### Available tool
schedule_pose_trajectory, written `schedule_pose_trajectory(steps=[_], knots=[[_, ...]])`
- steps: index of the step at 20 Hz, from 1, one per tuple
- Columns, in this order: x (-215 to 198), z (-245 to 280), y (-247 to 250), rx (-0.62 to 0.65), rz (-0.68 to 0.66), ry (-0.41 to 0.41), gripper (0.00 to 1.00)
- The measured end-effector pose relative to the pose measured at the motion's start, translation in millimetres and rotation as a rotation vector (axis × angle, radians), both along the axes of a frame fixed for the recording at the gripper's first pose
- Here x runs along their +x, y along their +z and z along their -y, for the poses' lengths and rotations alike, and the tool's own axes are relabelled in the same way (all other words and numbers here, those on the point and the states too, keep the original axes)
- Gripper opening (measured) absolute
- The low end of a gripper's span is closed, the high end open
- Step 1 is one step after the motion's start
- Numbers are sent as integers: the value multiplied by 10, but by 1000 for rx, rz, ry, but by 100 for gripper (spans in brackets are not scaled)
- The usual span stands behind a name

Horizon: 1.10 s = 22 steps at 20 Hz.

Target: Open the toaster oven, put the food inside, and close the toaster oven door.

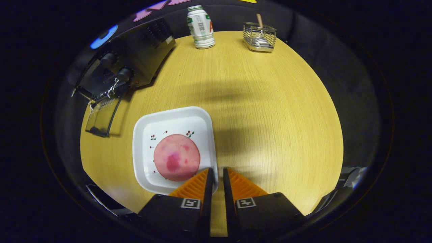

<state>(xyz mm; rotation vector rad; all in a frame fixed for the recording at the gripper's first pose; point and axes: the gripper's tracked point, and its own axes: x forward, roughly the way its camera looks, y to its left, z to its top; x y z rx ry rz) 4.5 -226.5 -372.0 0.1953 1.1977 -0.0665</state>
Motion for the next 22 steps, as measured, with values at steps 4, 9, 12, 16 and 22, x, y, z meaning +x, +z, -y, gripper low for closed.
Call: schedule_pose_trajectory(steps=[4, 9, 12, 16, 22], knots=[[34, -39, 12, 89, 17, -25, 11], [6, -109, -6, 304, -31, -173, 5], [-46, -164, -1, 430, -42, -294, 5], [-104, -161, 81, 521, -1, -384, 5], [-213, -274, 383, 620, 93, -479, 5]])
